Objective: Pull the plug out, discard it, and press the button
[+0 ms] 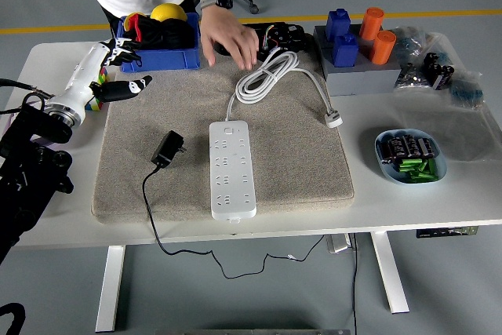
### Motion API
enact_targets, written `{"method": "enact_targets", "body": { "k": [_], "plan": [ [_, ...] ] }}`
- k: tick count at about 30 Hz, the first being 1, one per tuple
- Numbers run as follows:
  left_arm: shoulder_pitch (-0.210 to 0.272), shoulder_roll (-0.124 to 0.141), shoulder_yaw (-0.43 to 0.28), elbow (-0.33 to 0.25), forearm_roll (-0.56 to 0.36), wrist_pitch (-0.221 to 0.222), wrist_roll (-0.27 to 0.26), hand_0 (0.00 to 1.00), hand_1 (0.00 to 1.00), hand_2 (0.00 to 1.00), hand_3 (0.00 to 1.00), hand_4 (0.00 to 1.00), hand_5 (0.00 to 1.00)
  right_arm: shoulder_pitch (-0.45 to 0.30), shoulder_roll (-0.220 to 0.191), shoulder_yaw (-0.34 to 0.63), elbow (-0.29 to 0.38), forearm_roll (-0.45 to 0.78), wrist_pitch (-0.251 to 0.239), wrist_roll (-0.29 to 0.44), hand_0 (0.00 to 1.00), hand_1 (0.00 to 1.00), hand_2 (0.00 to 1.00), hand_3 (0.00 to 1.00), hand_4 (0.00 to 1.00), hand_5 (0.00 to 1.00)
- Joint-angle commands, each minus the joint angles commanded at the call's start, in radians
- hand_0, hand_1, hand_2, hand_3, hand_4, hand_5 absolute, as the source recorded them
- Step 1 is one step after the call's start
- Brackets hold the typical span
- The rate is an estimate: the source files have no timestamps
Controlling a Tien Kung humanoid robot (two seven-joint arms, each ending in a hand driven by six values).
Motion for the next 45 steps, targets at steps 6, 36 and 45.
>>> {"method": "enact_targets", "body": {
  "k": [6,36,45],
  "plan": [
    [0.045,0.002,-0.082,0.028,0.012,-0.009,0.020,0.907,0.954,0.906,0.932,0.814,0.580,-0.002,0.002,0.004,0.000,-0.002,-0.001,0.002,0.753,0.663,0.651,0.618,0.660,0.507],
    [0.104,-0.006,-0.132,-0.001,-0.002,-0.015,0.008,0.898,0.927,0.881,0.927,0.803,0.622,0.003,0.004,0.007,0.000,0.002,0.003,0.003,0.753,0.663,0.651,0.619,0.659,0.506],
    [0.101,-0.003,-0.133,-0.013,-0.002,-0.012,0.011,0.875,0.900,0.860,0.923,0.799,0.622,0.008,0.003,0.004,0.000,0.007,0.001,0.005,0.753,0.662,0.651,0.618,0.660,0.506]
  ]
}}
